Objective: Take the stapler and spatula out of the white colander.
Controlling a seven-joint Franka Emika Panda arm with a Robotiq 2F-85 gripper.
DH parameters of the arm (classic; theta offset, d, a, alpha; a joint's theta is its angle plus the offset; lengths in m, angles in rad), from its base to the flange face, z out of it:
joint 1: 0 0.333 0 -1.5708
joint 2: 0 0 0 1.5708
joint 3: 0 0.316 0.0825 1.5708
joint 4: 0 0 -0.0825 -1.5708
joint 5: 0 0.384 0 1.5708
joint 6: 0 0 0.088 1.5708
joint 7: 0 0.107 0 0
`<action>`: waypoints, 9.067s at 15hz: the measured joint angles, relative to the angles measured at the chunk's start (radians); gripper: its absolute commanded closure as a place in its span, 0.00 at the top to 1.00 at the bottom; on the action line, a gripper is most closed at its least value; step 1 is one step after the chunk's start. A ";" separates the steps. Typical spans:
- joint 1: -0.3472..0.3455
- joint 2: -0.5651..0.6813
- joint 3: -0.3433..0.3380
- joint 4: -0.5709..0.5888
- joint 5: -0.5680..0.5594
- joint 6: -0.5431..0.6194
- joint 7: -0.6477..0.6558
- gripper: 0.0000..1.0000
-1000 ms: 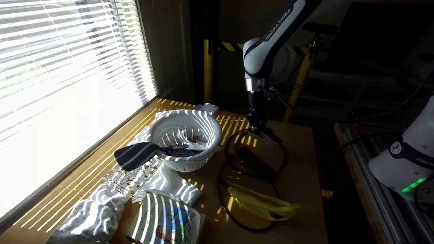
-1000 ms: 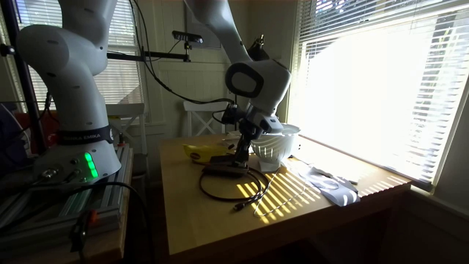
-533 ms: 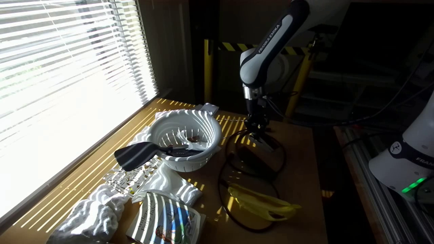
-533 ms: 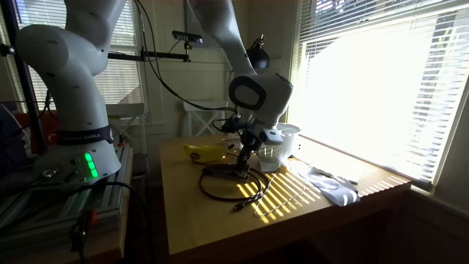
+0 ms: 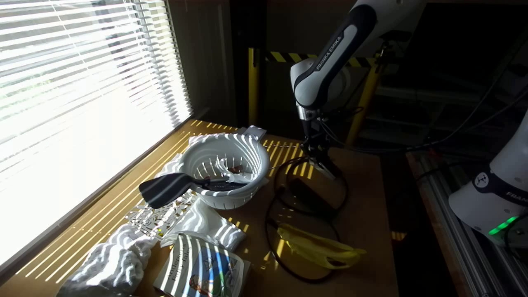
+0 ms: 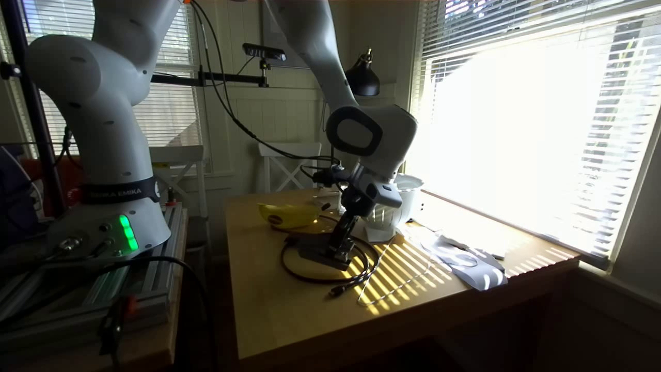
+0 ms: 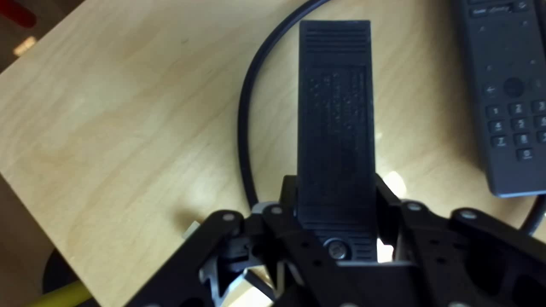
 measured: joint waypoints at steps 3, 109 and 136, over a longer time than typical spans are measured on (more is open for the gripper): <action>0.017 0.000 -0.016 0.004 -0.051 0.039 0.015 0.17; 0.018 0.293 0.460 0.565 -0.360 0.361 -0.989 0.06; -0.083 -0.618 0.251 -0.603 -0.093 1.290 -0.639 0.06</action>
